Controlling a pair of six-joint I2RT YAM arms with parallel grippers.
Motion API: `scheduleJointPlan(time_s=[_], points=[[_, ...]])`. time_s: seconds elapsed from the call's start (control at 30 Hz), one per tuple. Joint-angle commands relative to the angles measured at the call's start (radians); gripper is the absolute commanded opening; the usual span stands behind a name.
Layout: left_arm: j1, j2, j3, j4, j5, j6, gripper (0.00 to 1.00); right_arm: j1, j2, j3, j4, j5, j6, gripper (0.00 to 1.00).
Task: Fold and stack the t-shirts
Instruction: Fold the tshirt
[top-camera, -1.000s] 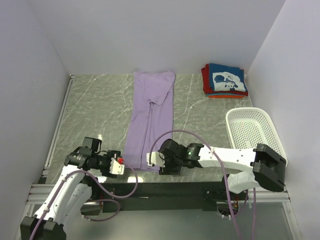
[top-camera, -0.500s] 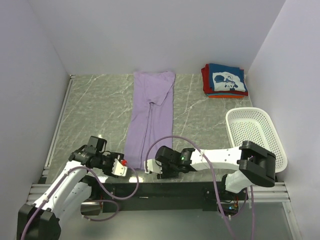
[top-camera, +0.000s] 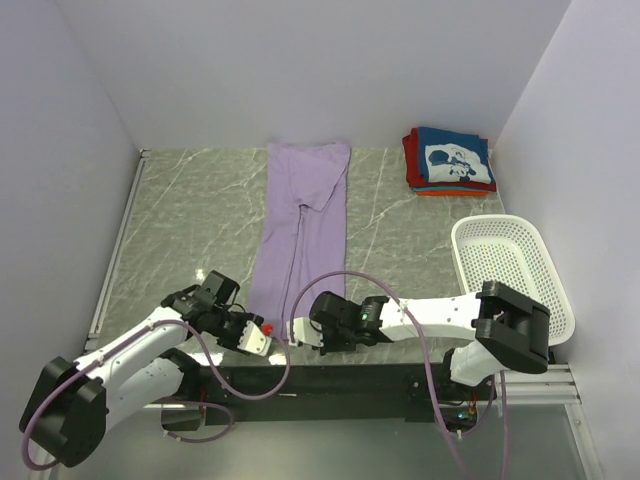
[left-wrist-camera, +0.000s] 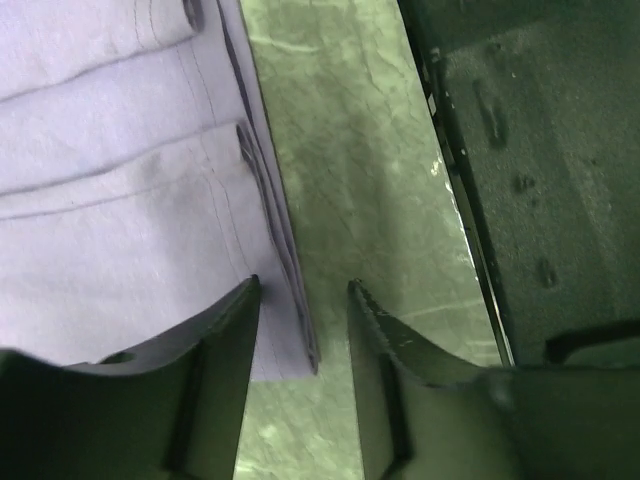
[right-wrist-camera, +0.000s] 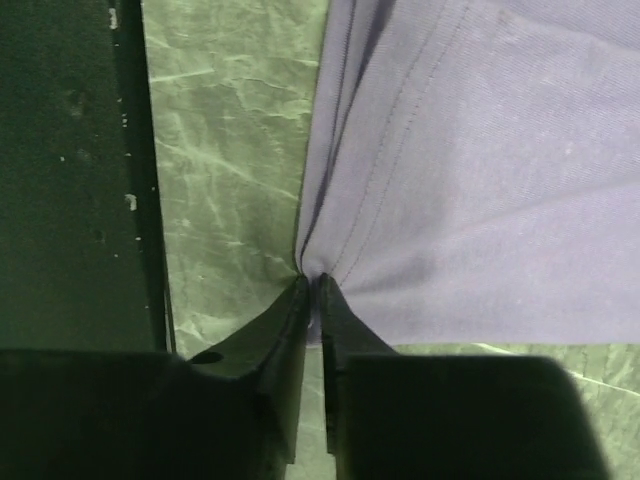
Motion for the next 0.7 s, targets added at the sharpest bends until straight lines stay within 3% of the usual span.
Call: scheduleJointPlan(time_s=[0.0,0.1,0.13,0.17,0.2,0.33,0.67], points=[[-0.036,0.026,0.008,0.037,-0.070,-0.067,0.44,0.003,0.048,-0.039,-0.034,0.000,0.002,0.14],[-0.062,0.043,0.018,0.042,-0.093,-0.094,0.34,0.004,0.043,-0.037,-0.034,0.004,0.003,0.03],[-0.076,0.055,0.019,0.042,-0.099,-0.107,0.27,0.003,0.040,-0.034,-0.037,0.004,0.003,0.00],[-0.082,0.061,0.025,0.042,-0.107,-0.113,0.09,0.004,0.039,-0.031,-0.038,0.004,0.002,0.00],[-0.086,0.066,0.028,0.039,-0.115,-0.117,0.05,0.004,0.037,-0.031,-0.038,0.001,0.000,0.00],[-0.102,0.063,0.030,0.036,-0.122,-0.127,0.01,0.004,0.022,-0.034,-0.038,-0.010,-0.004,0.00],[-0.157,-0.040,0.097,-0.090,-0.047,-0.177,0.00,0.006,-0.110,-0.036,-0.073,-0.070,0.013,0.00]])
